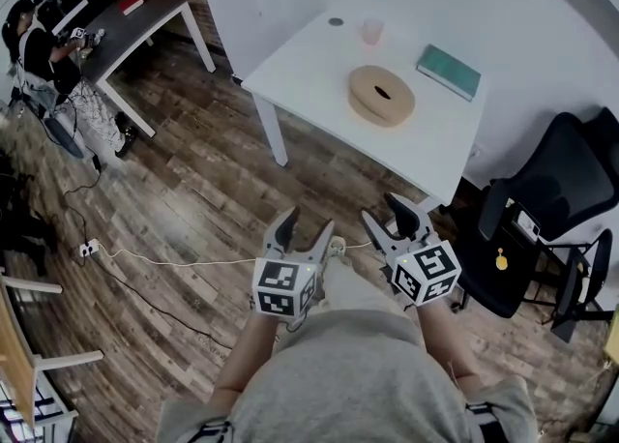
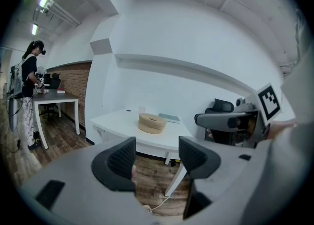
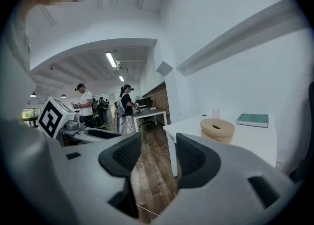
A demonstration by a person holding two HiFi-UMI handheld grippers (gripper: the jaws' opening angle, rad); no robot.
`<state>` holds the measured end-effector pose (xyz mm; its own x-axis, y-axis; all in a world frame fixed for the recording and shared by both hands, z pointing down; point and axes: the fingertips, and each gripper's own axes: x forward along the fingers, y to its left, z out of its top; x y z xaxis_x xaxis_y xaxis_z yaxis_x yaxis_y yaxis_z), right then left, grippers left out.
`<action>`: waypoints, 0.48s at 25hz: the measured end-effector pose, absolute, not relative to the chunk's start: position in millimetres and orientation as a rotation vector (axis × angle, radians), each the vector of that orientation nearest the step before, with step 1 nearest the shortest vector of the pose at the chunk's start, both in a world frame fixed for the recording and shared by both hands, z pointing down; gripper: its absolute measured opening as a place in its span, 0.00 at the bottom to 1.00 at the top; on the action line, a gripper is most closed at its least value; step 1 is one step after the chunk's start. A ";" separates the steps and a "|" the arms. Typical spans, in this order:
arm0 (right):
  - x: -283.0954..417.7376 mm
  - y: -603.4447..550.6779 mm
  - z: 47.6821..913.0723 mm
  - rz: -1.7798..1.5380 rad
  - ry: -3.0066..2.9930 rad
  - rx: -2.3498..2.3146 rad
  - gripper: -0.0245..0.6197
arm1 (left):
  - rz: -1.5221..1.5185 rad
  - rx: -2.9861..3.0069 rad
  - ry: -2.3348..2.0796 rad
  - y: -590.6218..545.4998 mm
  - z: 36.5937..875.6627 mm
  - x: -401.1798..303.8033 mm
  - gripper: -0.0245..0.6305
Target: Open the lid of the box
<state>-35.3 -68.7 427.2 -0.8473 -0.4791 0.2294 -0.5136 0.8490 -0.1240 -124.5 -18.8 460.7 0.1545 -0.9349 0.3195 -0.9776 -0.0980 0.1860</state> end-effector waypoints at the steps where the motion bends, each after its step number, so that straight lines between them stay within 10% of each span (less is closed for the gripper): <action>1: -38.0 -75.1 428.9 0.271 -2.836 0.770 0.38 | 0.165 2.088 -1.835 -24.1 461.5 -127.8 0.41; 12: -99.4 -165.4 436.8 0.276 -2.851 0.799 0.38 | 0.209 2.117 -1.804 -107.4 473.3 -182.6 0.41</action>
